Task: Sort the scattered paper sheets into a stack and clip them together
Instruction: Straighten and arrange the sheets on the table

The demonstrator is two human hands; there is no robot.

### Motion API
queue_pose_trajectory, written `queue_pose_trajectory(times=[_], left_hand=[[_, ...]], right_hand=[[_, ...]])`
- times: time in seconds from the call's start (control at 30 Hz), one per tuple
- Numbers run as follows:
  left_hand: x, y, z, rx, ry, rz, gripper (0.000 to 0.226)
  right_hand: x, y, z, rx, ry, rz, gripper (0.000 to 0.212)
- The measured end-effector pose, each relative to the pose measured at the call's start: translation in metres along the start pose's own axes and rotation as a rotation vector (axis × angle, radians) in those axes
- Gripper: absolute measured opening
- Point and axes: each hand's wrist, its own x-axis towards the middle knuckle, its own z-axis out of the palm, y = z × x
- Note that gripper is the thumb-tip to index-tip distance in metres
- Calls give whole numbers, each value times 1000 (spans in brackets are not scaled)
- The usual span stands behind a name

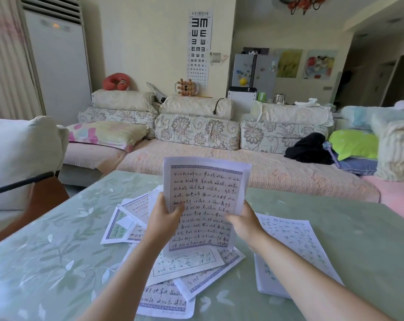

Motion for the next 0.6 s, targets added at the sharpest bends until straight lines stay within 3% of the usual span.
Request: queue_pose_trajectory(times=[0.23,0.33,0.47,0.6], left_hand=[[5,32,20,217,26,162,14],[9,42,45,120,-116,-1,13],[10,32,98,60,-342,-307,31],[5,20,159,126,-406,-362,26]], right_hand=[[8,7,-34,-37,184,29,20],[9,14,-66,-33,194,121,24],[5,42,-111,-47,242,266,36],[-9,76,-153,-125,364,341,37]])
